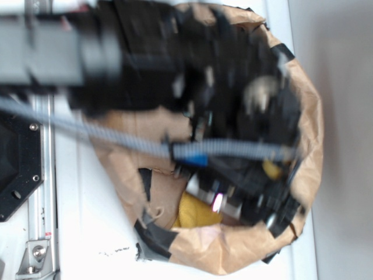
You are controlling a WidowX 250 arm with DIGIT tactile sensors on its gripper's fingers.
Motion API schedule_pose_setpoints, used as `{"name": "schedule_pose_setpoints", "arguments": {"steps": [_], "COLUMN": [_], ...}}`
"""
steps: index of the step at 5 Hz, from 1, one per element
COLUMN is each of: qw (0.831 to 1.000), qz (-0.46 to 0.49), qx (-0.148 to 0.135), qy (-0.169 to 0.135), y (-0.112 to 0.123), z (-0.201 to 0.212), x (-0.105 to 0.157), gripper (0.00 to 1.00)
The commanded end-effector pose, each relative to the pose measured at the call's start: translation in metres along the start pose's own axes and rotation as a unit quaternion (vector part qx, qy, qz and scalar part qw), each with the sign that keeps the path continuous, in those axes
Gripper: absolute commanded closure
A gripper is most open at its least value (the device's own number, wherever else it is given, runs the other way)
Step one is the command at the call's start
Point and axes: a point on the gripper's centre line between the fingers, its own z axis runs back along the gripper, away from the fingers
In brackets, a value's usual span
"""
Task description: Grab the yellow cloth.
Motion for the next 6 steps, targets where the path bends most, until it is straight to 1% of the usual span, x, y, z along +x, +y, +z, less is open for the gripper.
{"name": "schedule_pose_setpoints", "arguments": {"steps": [1, 2, 3, 4, 5, 6], "qw": [0.993, 0.992, 0.992, 0.993, 0.996, 0.998], "qz": [-0.023, 0.027, 0.057, 0.053, 0.036, 0.019], "qx": [-0.016, 0.012, 0.039, 0.049, 0.051, 0.05], "qy": [-0.112, -0.126, -0.103, -0.092, -0.062, -0.023], "y": [0.025, 0.043, 0.058, 0.063, 0.054, 0.036], "z": [0.074, 0.069, 0.038, 0.006, -0.035, -0.074], "x": [0.012, 0.013, 0.011, 0.005, -0.001, -0.019], "gripper": [0.0, 0.0, 0.0, 0.0, 0.0, 0.0]}}
